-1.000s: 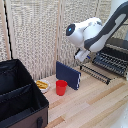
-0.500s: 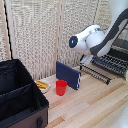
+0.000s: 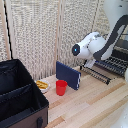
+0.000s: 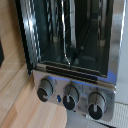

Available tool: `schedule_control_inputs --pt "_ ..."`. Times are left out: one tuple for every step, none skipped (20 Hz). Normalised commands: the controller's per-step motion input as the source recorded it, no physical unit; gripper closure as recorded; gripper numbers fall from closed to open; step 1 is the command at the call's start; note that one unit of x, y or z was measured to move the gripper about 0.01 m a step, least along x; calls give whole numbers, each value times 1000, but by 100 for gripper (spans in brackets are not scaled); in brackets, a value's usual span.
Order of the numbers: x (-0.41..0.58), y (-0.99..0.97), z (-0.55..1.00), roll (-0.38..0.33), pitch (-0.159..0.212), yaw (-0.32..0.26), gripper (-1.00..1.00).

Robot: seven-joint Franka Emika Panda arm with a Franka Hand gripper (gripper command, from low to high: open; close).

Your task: With care, position your gripper close to the oven tray handle. Make sure to grip the handle tightly. Delicately and attentively pull the tray out from the oven.

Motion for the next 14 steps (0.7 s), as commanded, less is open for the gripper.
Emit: schedule_control_inputs --pt "186 -551 -57 -40 0 19 -100" --pt "186 -569 -66 -19 0 14 -100" --pt "174 -589 -63 -15 0 9 -100" --pt "180 -617 -60 -6 0 4 -100" --pt "209 -651 -37 0 0 0 -100" --pt "229 -686 -17 0 0 0 -100" --pt "234 -717 0 0 0 0 -100" --pt "237 -714 0 0 0 0 -100" --pt "209 -709 0 0 0 0 -100" --pt "171 -680 0 0 0 0 -100" --pt "171 -654 0 0 0 0 -100" --pt "183 -649 0 0 -6 0 -100" --pt "140 -620 0 0 -20 0 -100" --pt "100 -606 0 -15 -26 -3 -100"
